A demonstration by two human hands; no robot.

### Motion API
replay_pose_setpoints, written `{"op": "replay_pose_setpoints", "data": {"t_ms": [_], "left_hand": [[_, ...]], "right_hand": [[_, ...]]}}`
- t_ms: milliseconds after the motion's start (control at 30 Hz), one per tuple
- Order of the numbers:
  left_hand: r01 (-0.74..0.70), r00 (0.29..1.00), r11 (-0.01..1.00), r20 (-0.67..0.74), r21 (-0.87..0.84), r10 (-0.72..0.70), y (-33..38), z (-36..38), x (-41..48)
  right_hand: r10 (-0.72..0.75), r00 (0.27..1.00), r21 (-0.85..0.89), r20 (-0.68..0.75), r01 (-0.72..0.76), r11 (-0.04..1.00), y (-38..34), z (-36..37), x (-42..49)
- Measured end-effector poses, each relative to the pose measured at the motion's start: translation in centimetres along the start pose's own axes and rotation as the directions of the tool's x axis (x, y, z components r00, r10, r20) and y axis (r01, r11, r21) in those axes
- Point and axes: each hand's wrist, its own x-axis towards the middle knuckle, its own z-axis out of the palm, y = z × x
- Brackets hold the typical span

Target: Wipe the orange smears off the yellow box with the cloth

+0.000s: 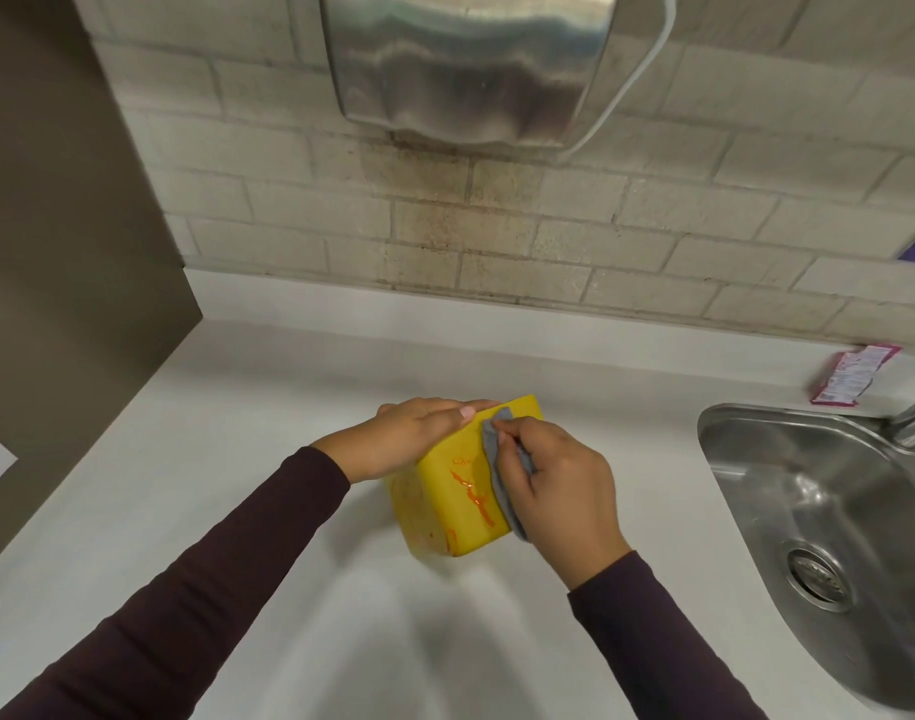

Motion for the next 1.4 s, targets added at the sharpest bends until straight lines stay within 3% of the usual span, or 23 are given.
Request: {"op": "replay_pose_setpoints", "data": {"t_ms": [133, 233, 467, 767, 967, 1267, 1400], "left_hand": [[-0.018, 1.000, 0.999, 0.022, 0.028, 0.017, -0.1, -0.1, 0.2], [-0.014, 0.998, 0.998, 0.065, -0.060, 0.018, -0.2, -0.4, 0.2], [-0.006, 0.998, 0.995, 0.068, -0.103, 0.013, -0.3, -0.2, 0.2], [-0.030, 0.995, 0.997, 0.089, -0.070, 0.037, -0.4, -0.4, 0.3], [-0.026, 0.997, 0.993, 0.074, -0.111, 0.035, -0.4, -0.4, 0.4], [-0.026, 0.994, 0.999, 0.101, -0.044, 0.031, -0.2, -0.3, 0.4], [-0.025, 0.996, 0.996, 0.087, -0.082, 0.033, -0.3, -0.1, 0.3]], "right_hand": [[-0.106, 0.992, 0.033, 0.063, 0.104, 0.994, -0.8, 0.3, -0.8], [-0.173, 0.979, 0.038, 0.106, 0.170, 0.985, 0.4, -0.4, -1.3], [-0.061, 0.998, -0.029, 0.027, 0.061, 0.998, 1.1, -0.3, 0.2], [-0.188, 0.976, 0.001, 0.106, 0.189, 0.982, 0.7, -0.5, -1.3], [-0.094, 0.995, -0.034, 0.034, 0.095, 0.995, 0.8, -0.5, -0.1], [-0.125, 0.987, 0.039, 0.103, 0.122, 0.992, -0.3, -0.2, -1.1], [0.001, 0.997, -0.003, 0.073, 0.000, 1.000, 0.7, -0.4, -0.4]]}}
